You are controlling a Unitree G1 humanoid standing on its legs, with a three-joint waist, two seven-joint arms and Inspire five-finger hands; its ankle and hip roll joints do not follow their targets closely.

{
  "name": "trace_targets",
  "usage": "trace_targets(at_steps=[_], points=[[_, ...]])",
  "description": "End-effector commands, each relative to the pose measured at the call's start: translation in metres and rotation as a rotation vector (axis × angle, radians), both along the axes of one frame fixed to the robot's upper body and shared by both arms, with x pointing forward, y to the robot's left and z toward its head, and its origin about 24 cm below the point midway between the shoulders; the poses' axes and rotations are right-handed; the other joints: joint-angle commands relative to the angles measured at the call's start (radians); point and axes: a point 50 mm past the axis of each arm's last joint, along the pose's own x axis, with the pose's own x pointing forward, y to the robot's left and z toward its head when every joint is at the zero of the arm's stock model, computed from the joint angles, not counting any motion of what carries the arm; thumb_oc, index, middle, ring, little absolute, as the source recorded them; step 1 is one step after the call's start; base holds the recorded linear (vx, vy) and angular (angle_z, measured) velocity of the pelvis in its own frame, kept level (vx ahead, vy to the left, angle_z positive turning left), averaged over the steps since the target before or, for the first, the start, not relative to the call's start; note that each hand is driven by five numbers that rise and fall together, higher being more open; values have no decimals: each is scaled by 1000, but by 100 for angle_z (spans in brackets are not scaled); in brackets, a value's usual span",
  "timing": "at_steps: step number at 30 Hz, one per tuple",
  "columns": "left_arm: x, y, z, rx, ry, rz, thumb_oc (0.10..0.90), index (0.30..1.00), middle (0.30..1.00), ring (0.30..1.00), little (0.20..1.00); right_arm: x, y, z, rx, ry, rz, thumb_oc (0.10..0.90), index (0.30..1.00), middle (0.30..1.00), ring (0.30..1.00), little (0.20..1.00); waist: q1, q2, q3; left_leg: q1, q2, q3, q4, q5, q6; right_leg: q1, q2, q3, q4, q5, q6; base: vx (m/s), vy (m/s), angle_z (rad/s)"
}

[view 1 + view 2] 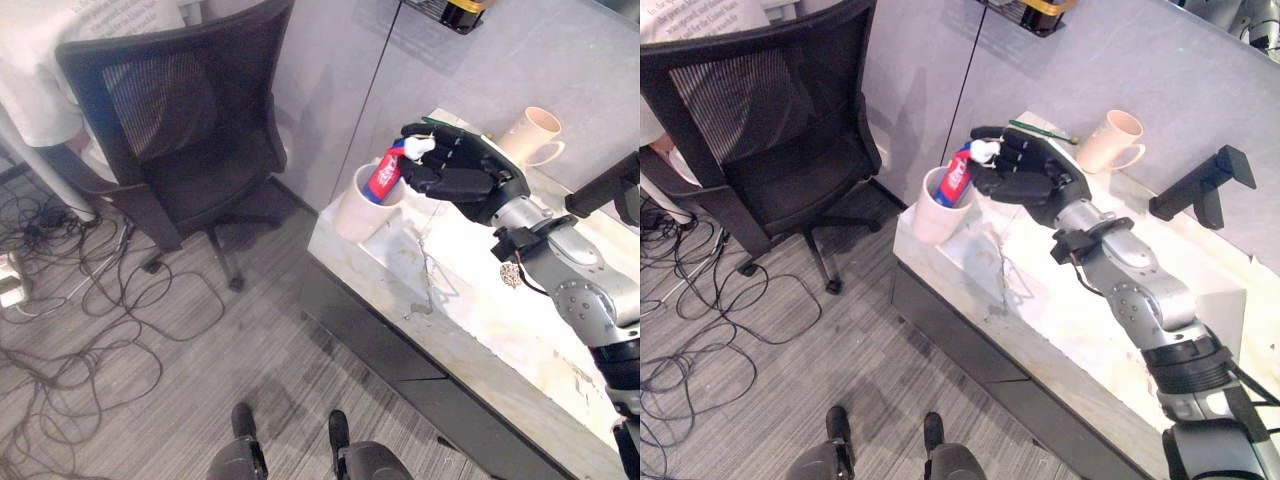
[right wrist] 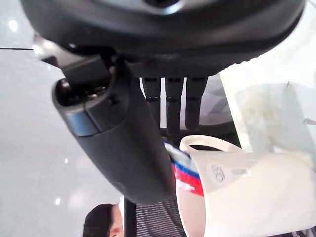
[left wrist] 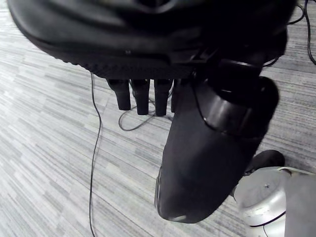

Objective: Organize the bathroom.

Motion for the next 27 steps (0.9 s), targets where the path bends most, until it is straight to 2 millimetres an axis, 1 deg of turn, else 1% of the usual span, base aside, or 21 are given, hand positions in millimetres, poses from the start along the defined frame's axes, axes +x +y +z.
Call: trace_targets(at_steps=[1,7,14,22,24,25,26,27], points=[[-27,27,8,107,115,-2,800,900,900,900,900,-25,0,59,146,-376,18,800,900,900,900,900,13,-31,-44,46,27,-10,88,-107,-10,-63,0,3,92,14,28,0,0,0],[-24,27,9,110,110,2,800,900,900,900,900,-26,-2,61,155,-385,15,800,900,900,900,900,6,-25,-42,49,22,-5,67,-98,-11,-72,1,6,85,18,31,0,0,0],[-26,26,8,105,115,-2,800,900,900,900,900,-26,-4,59,157,-384,1,800,900,900,900,900,5,-18,-44,53,20,0,58,-96,-12,-68,0,-1,79,18,32,-12,-1,-3],[-30,25,7,107,119,3,800,900,900,900,900,-26,-11,57,148,-381,-60,800,900,900,900,900,-1,-21,-59,73,25,13,42,-90,-17,-54,1,-5,67,21,33,0,0,-1],[-34,24,6,112,125,15,800,900,900,900,900,-26,-22,54,151,-375,-119,800,900,900,900,900,-8,-28,-73,87,29,25,38,-93,-18,-42,2,-11,60,23,34,16,-10,-2],[-40,23,5,117,133,21,800,900,900,900,900,-28,-30,53,160,-374,-168,800,900,900,900,900,-16,-32,-87,99,31,35,33,-94,-18,-36,1,-13,55,25,37,26,-13,-7],[-40,23,5,117,133,20,800,900,900,900,900,-28,-30,53,160,-374,-168,800,900,900,900,900,-15,-32,-88,99,31,35,32,-94,-18,-36,1,-13,55,25,37,38,-10,-13],[-44,21,4,121,136,33,800,900,900,900,900,-31,-40,53,171,-371,-209,800,900,900,900,900,-25,-33,-102,111,30,45,26,-94,-18,-29,3,-13,48,28,38,32,3,-17]])
